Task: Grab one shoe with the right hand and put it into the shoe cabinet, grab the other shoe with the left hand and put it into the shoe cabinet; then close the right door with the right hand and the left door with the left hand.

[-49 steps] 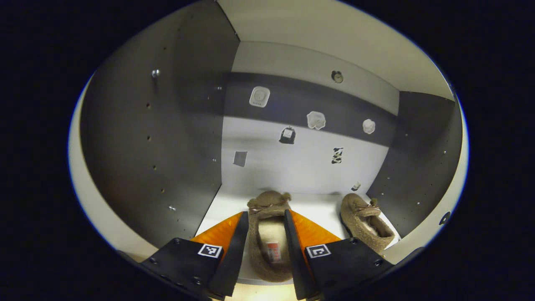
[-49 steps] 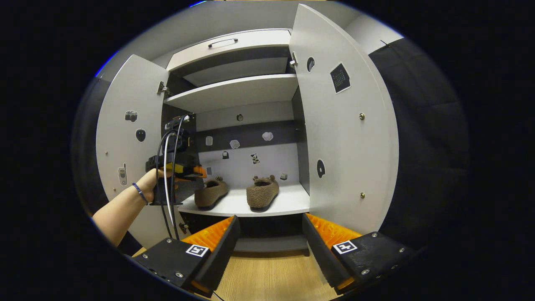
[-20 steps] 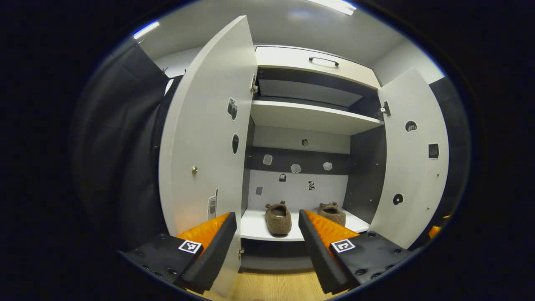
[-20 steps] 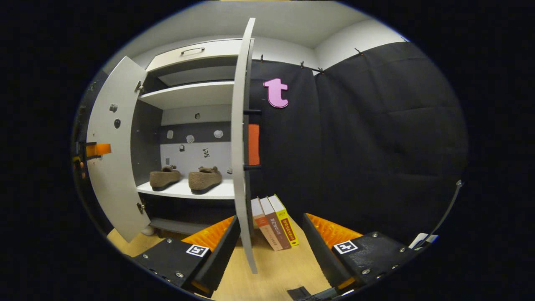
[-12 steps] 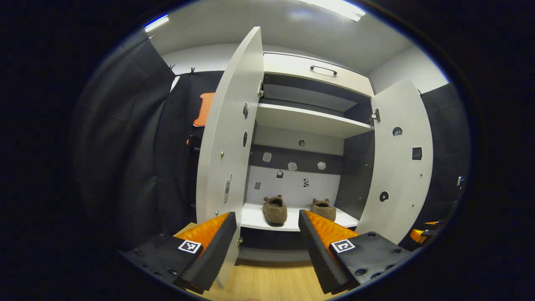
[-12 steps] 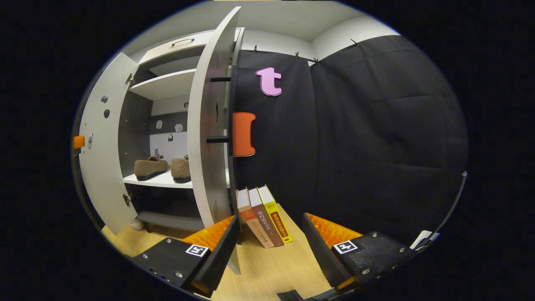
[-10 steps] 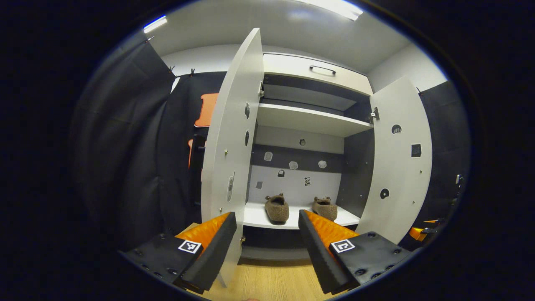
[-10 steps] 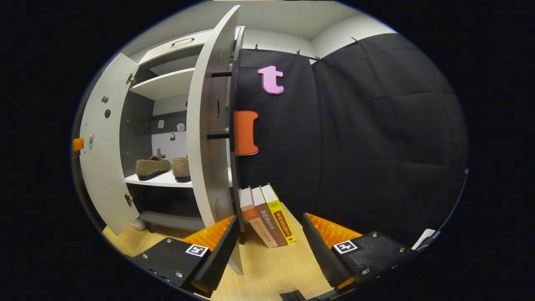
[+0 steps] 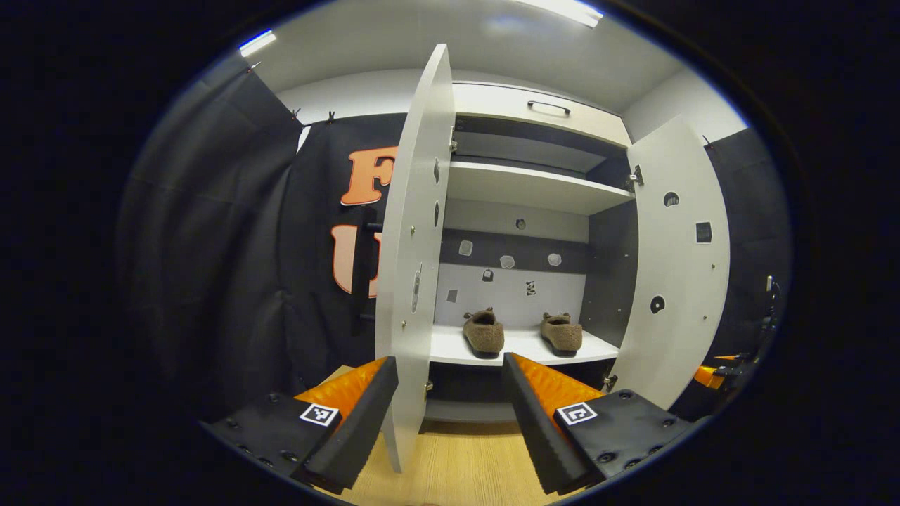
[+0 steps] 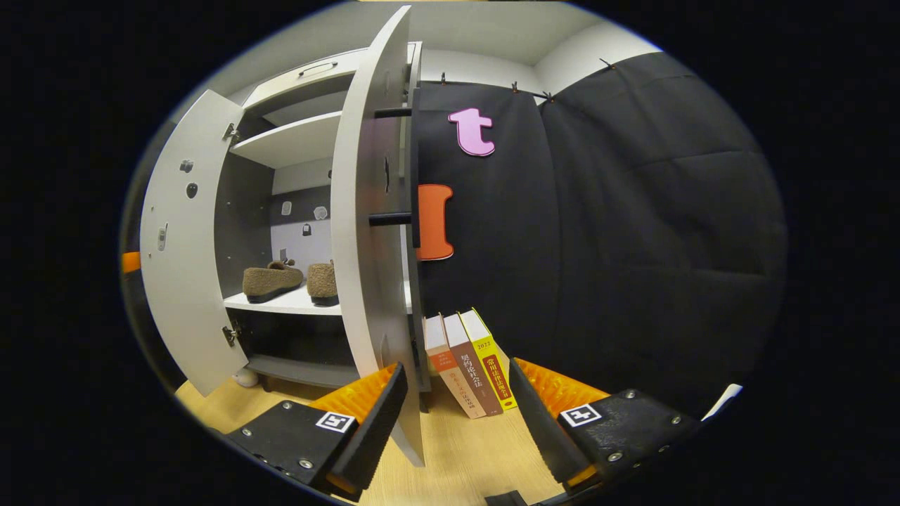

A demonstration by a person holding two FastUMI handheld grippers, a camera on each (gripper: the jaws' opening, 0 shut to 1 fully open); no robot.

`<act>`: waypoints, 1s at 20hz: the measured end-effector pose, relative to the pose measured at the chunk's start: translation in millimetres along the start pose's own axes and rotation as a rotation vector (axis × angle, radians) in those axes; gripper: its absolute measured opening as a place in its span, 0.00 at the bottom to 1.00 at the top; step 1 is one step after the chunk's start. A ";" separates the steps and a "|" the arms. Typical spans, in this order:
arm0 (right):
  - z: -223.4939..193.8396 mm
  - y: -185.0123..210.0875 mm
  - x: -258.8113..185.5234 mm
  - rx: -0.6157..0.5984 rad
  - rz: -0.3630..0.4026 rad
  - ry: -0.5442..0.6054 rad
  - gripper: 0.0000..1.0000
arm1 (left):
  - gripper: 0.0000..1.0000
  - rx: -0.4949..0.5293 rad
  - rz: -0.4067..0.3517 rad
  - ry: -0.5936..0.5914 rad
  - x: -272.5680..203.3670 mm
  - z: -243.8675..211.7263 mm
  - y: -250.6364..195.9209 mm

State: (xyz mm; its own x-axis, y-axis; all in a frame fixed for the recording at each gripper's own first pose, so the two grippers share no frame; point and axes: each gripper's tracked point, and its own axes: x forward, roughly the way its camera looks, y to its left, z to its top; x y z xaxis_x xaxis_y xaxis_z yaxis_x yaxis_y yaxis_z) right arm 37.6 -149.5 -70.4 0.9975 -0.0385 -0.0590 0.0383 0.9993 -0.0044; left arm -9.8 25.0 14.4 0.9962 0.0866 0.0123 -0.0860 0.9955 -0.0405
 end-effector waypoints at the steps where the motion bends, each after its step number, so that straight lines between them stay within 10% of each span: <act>1: -0.2 3.2 0.1 -0.013 0.003 0.001 0.91 | 0.97 -0.001 0.005 0.005 -0.1 -2.2 2.4; 20: -4.6 161.4 39.0 0.014 0.285 0.022 0.91 | 0.97 -0.002 0.122 -0.007 -11.2 -7.7 68.0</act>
State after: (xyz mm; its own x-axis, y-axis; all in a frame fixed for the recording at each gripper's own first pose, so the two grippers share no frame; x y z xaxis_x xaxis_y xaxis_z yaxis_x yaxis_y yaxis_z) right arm 82.4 10.3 -78.1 0.9665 0.2446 -0.0776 -0.2430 0.9696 0.0298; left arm -26.7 91.4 3.9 0.9782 0.2074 0.0137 -0.2066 0.9774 -0.0438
